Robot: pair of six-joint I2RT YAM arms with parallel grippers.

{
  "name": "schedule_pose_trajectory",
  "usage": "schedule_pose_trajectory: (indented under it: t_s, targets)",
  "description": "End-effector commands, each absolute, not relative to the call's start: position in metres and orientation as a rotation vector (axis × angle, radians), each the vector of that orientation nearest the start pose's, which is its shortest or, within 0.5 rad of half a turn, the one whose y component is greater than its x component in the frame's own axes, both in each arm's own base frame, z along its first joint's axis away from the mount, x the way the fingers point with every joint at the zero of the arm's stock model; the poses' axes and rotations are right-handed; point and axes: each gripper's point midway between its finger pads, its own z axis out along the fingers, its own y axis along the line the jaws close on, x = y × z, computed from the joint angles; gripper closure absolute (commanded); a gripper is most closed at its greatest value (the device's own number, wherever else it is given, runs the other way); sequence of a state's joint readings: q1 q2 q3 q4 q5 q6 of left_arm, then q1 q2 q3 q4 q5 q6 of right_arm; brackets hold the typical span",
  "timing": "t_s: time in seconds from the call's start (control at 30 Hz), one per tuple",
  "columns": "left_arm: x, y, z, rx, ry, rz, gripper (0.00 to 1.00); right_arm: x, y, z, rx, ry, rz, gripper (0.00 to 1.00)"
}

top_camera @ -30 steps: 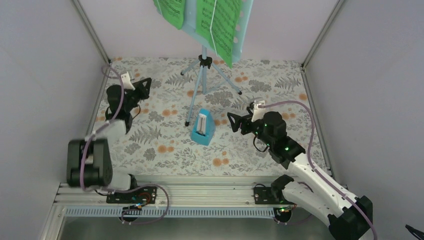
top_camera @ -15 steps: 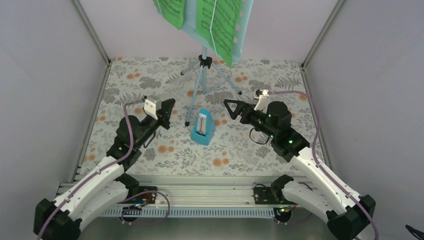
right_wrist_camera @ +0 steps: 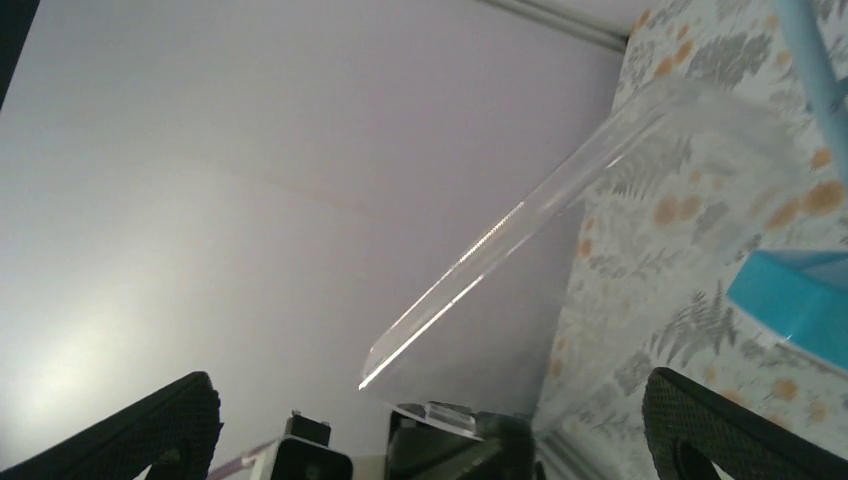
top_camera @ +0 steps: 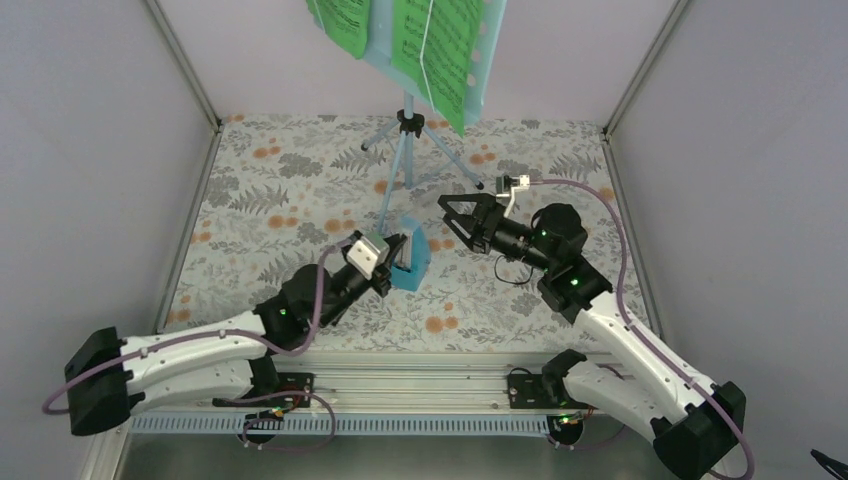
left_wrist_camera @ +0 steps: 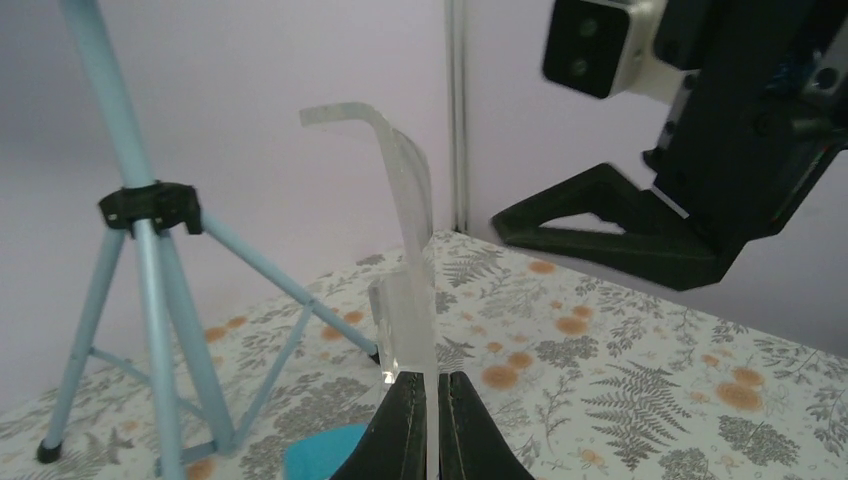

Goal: Pack up the instrument practice props

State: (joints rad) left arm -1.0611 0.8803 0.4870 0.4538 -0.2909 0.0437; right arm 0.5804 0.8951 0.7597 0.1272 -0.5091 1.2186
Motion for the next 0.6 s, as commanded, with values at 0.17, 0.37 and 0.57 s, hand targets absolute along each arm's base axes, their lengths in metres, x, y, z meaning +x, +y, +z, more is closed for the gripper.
schedule_pose_trajectory:
  t_s: [0.17,0.37,0.57]
  targets:
    - [0.203,-0.304,0.313,0.549,1.291,-0.569,0.98,0.227,0.256,0.327,0.267,1.965,1.867,0.01]
    - [0.199,-0.298,0.315,0.536,1.267,-0.570,0.98,0.228,0.250,0.308,0.362,1.991,1.846,0.01]
    - [0.194,-0.300,0.313,0.547,1.267,-0.624,0.98,0.230,0.250,0.292,0.431,2.009,1.872,0.00]
